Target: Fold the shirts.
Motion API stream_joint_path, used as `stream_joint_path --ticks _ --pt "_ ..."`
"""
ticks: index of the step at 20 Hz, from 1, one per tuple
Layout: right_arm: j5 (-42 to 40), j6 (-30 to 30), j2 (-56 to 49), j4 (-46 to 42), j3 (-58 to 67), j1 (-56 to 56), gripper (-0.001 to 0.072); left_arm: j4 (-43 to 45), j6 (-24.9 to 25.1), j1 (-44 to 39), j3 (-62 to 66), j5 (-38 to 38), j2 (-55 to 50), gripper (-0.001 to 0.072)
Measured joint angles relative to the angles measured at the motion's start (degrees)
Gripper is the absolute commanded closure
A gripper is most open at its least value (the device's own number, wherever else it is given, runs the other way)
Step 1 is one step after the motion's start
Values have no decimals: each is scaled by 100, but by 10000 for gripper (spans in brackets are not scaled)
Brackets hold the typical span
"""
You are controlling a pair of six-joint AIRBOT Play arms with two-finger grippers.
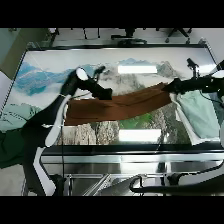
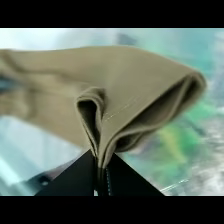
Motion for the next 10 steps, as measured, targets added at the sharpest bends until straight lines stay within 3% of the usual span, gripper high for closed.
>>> stream_joint_path --ticks 5,10 --pt "855 605 549 44 890 -20 699 -72 -267 -1062 723 824 -1014 693" --pt "1102 839 750 109 1132 -9 699 -1307 -404 -1285 975 1180 -1316 693"
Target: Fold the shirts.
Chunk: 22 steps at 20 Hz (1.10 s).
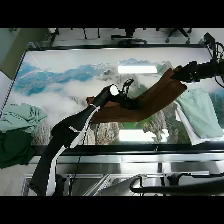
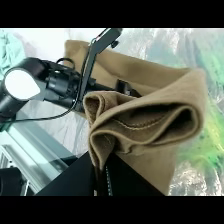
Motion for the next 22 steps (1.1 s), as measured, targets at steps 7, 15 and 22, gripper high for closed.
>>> stream_joint_path --ticks 7,15,22 --pt "-313 188 4 291 28 527 699 -2273 876 1488 17 -1447 1408 694" --pt "-3399 46 -977 483 -409 3939 584 -4210 1703 3353 -205 -2490 3755 694" --pt "-6548 -785 -2398 509 -496 5757 249 -4450 2398 3484 -1523 -2594 5128 694"
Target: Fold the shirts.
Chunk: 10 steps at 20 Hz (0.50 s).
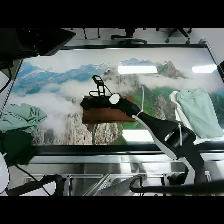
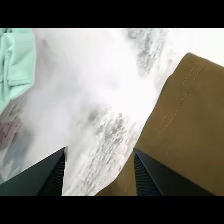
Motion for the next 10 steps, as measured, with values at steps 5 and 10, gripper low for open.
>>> stream_joint_path --ticks 5,10 --pt "857 -22 483 -96 -4 -780 244 -37 138 52 -400 -31 319 694" --pt "3169 850 1180 -1248 -9 -2514 43 -61 175 72 -476 -142 380 694"
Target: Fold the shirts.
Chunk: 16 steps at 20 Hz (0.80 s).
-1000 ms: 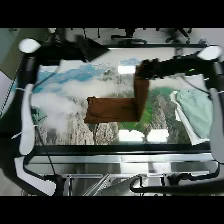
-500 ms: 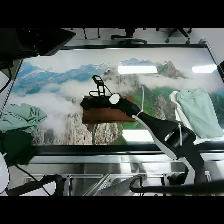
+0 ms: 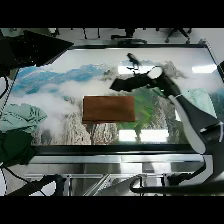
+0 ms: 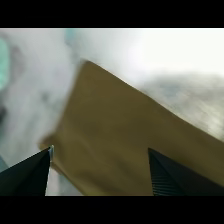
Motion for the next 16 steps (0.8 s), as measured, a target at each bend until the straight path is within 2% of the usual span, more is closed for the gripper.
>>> stream_joint_path --ticks 4,12,13,15,16 --pt "1248 402 87 -658 -236 -970 43 -9 0 0 -11 -31 9 693" --pt "1331 372 -660 -535 -577 -879 46 20 -2 0 -11 -225 9 693" --pt "1325 365 -780 -527 -588 -798 73 20 -4 2 -11 -269 9 694" --pt "1239 337 -979 -492 -599 -647 366 20 -4 0 -11 -345 9 693" --pt "1231 289 -1045 -444 -599 -592 434 20 -4 0 -11 -372 9 693"
